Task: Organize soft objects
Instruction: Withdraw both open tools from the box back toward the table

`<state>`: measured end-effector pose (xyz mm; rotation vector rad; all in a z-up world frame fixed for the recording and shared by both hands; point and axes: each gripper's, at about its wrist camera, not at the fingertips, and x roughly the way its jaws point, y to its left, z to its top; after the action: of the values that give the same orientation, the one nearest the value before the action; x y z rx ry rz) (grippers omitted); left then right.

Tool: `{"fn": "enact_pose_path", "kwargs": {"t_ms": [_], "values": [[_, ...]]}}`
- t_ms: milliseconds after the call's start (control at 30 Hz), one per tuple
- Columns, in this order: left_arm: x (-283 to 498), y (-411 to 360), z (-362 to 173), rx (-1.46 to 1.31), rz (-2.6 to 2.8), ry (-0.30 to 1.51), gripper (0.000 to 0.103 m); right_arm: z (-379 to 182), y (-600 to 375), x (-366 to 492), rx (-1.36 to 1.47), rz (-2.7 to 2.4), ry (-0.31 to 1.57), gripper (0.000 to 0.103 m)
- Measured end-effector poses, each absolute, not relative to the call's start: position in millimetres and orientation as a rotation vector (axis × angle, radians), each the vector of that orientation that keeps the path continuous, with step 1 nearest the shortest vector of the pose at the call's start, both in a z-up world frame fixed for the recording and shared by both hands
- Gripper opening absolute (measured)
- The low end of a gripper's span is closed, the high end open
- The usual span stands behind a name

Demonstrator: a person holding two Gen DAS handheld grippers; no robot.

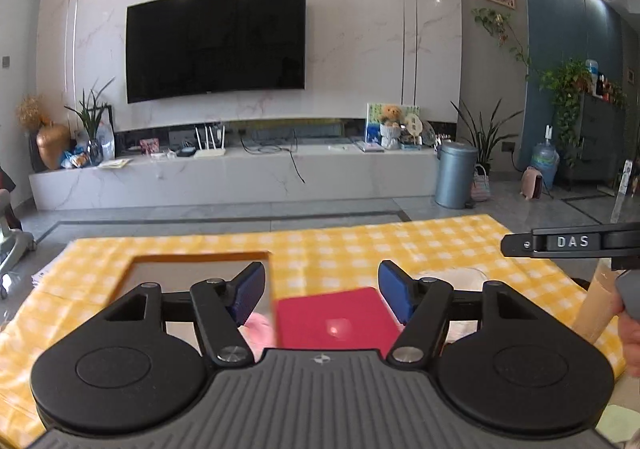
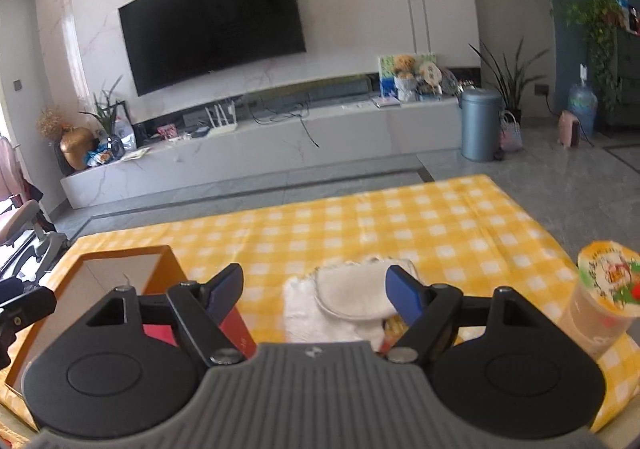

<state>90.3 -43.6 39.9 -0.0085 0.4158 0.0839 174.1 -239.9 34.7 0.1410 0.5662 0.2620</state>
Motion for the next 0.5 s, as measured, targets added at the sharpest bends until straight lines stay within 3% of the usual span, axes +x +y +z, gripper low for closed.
{"fn": "enact_pose_path", "kwargs": {"t_ms": [267, 433, 500], "values": [[101.6, -107.4, 17.1, 0.081, 0.042, 0.3, 0.076, 3.2, -271.4, 197.9, 0.2, 0.238, 0.639, 0.077], [119.8, -129.7, 0.5, 0.091, 0.013, 0.325, 0.078, -11.5, -285.6, 210.5, 0.211, 0.176, 0.672, 0.077], [127.4, -132.3, -8.0, 0.086, 0.056, 0.333, 0.094, -17.0, -290.1, 214.0, 0.242, 0.19, 0.683, 0.077]]}}
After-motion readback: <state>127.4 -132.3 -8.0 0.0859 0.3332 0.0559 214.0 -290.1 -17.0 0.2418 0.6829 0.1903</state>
